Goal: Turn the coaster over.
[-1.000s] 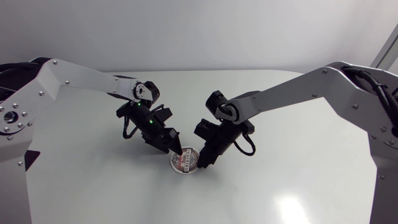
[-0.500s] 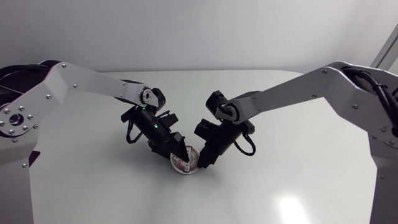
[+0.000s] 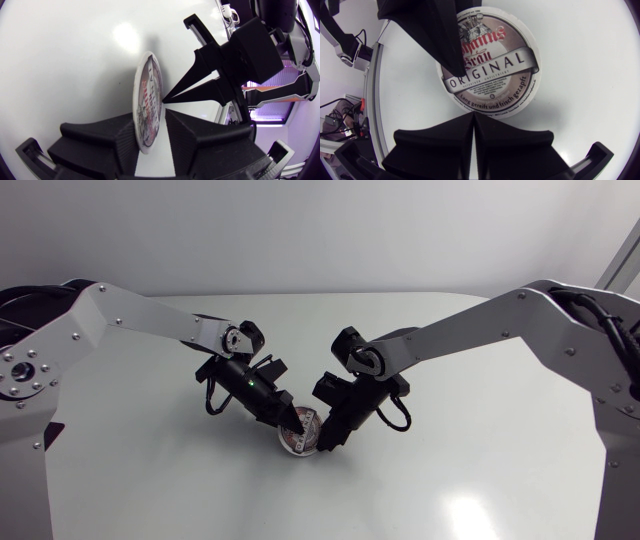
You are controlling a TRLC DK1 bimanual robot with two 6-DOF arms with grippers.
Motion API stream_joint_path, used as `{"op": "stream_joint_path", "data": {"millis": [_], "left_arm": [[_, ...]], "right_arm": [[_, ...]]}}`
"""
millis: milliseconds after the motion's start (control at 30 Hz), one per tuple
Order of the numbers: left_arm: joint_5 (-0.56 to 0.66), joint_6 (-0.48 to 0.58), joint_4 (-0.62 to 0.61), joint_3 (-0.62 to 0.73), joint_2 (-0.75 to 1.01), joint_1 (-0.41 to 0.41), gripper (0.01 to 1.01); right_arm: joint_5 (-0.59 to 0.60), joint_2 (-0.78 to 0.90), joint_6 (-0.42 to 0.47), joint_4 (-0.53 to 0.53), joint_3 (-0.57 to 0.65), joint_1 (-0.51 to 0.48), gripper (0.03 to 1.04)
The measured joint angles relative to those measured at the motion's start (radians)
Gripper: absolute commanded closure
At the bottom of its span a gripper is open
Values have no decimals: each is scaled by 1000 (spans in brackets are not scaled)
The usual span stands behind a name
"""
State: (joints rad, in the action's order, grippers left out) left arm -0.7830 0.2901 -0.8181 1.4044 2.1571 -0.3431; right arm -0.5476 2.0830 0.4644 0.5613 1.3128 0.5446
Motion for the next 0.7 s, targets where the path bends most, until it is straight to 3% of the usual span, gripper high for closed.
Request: {"op": "stream_joint_path", "data": {"millis": [100, 233, 267, 400, 433, 600, 700], "left_arm": [[0, 0, 23, -27, -16, 1, 1003], [0, 1, 53, -55, -58, 3, 1005], [1, 1, 61, -63, -77, 3, 1005], [59, 6, 78, -108, -184, 3, 1005], [80, 8, 79, -116, -215, 4, 1005], [193, 36, 87, -122, -356, 27, 1005], [343, 61, 154, -160, -450, 18, 1005]], "right_arm": [[-4, -1, 0, -9, -6, 0, 1018], [-3, -13, 0, -23, -21, 0, 1000], [-2, -20, 0, -25, -30, 0, 907], [22, -83, 0, -37, -97, -1, 220], [31, -107, 0, -40, -118, -2, 90], [84, -269, 0, -67, -187, -15, 59], [114, -354, 0, -97, -217, -31, 61]]}}
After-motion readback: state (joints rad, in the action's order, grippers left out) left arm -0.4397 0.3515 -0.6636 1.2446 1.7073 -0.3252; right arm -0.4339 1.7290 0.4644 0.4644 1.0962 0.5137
